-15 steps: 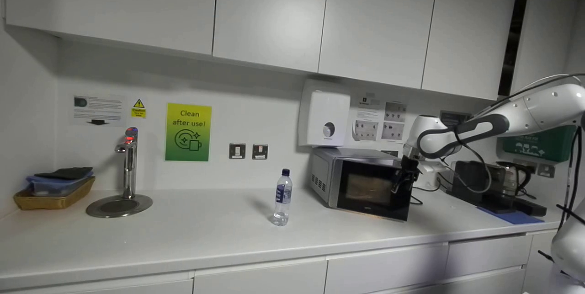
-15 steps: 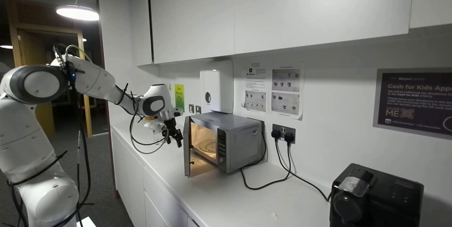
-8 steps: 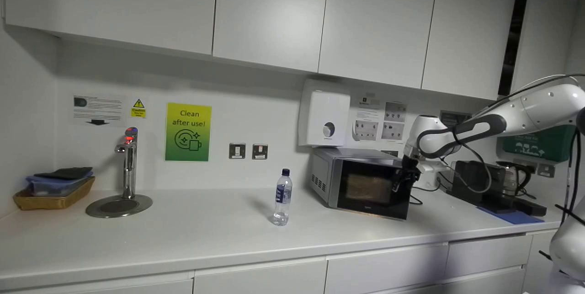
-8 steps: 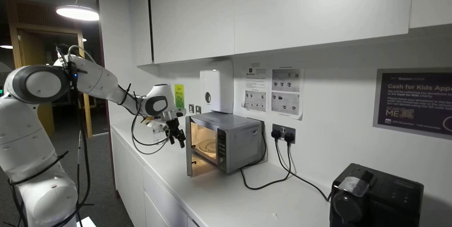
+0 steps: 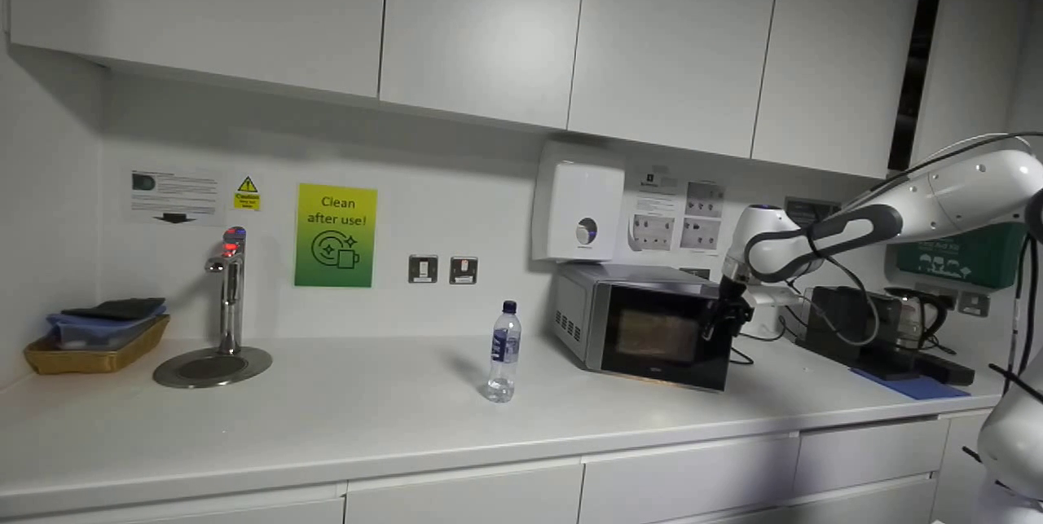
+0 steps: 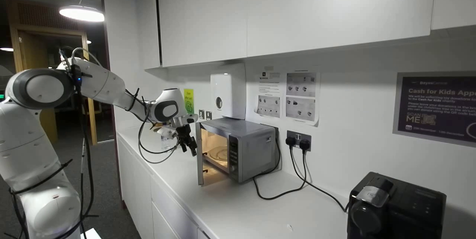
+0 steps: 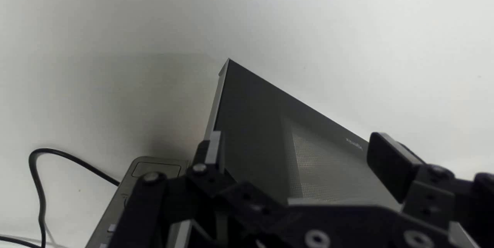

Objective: Close the microwave door

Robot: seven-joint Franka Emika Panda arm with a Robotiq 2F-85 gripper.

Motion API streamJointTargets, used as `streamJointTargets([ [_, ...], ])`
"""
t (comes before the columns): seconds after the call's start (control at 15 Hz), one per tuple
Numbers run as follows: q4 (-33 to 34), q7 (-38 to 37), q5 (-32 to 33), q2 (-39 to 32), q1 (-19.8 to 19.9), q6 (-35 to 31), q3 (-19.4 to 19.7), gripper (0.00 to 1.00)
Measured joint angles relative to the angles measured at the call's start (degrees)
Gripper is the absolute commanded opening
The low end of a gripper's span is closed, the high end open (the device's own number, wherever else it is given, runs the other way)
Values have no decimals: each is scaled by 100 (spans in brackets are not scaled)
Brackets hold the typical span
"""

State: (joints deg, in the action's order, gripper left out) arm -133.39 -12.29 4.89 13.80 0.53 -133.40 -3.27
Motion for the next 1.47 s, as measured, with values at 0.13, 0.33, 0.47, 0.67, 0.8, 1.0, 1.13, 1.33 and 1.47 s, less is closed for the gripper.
streamJointTargets([
  [0.13,32,-192,7,-29,26,0,0,100],
  [0.33,140,-525,31,-143,56,0,0,100],
  [0.47,222,-740,53,-225,84,0,-1,100],
  [0.67,341,-1067,114,-334,121,0,5,100],
  [0.8,421,-1247,144,-403,131,0,15,100],
  [1.0,517,-1435,169,-462,160,0,21,100],
  [1.13,583,-1505,182,-496,187,1,24,100],
  [1.33,654,-1564,228,-557,209,1,38,100],
  [1.47,688,-1577,253,-587,225,2,41,100],
])
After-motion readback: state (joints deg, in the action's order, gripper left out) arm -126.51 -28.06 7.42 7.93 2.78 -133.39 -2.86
